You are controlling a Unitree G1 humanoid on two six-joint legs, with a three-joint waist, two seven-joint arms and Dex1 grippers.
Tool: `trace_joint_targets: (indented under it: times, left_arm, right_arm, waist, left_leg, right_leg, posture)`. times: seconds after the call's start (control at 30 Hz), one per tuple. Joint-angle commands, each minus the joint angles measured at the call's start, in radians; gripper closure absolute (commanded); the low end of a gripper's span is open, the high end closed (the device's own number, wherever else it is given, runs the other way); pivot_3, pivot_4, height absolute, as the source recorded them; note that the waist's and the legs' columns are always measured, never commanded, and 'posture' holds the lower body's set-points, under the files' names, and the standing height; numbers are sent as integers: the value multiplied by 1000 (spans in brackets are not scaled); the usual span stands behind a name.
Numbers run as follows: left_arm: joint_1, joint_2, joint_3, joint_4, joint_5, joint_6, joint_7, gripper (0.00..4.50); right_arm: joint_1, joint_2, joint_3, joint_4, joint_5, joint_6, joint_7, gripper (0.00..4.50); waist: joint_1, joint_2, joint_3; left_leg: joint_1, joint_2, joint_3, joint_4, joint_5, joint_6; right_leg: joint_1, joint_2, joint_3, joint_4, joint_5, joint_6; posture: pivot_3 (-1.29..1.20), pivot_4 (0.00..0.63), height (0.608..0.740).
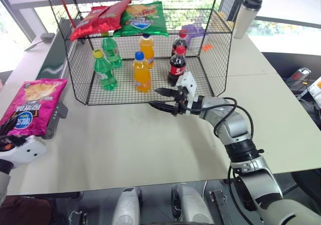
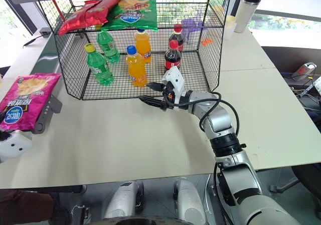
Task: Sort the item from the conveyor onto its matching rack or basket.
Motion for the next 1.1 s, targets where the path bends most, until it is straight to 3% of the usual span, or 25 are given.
trace_joint_targets:
  times: [0.03,0.3,0.4,0.53,0.57,0.77,0.93,1.1]
  left_arm:
    - [-19,23,-16,19,6,3,17,1711]
    - [-96,57,-86,90,-6,43,-8,1711]
    - [-113,57,-83,85,-5,62,5,2592]
    - [-98,64,-68,45,-4,80,4,4278]
    - [-95,65,-62,33,-9,88,-2,4468]
    - [-70,69,-17,-58,-28,123,-29,4468]
    - [-68,90,110,-223,-118,192,-158,4468]
    - [-127,205,373,-368,-510,563,-571,4468]
  right_arm:
    - [-3,5,-13,-54,9,-8,-6,1524]
    - [4,7,-11,-65,6,-9,-27,1524]
    - [2,8,-11,-64,0,-15,-36,1482]
    - [3,9,-16,-61,-2,-19,-48,1482]
    - [3,9,-16,-60,-2,-20,-50,1482]
    - [2,12,-13,-50,-4,-28,-55,1482]
    - [0,13,-15,-31,-10,-39,-51,1482]
    - [-38,8,-40,41,-9,-69,-37,1482]
  waist:
    - [-1,0,0]
    - [2,1,0]
    - [-1,0,0]
    - [-1,0,0]
    - [-1,0,0]
    - [0,0,0]
    - [-1,0,0]
    - [-4,0,0]
  left_leg:
    - [0,0,0,0,0,0]
    - [2,0,0,0,0,0]
    - [5,0,1,0,0,0]
    - [5,0,1,0,0,0]
    - [5,0,1,-1,0,0]
    - [5,0,1,0,0,0]
    - [5,0,1,0,0,0]
    - [5,0,1,0,0,0]
  right_leg:
    - [0,0,0,0,0,0]
    - [1,0,0,2,0,0]
    - [3,0,0,3,0,0]
    - [2,0,0,4,0,0]
    - [2,0,0,4,0,0]
    - [2,-1,1,4,-1,-1]
    - [2,-1,1,4,-1,-2]
    - [2,0,1,4,-2,-3]
  posture:
    - [0,150,740]
    - [0,150,740]
    - [0,150,740]
    - [0,150,740]
    - [0,150,740]
    - [0,150,740]
    - [0,150,740]
    - [0,150,740]
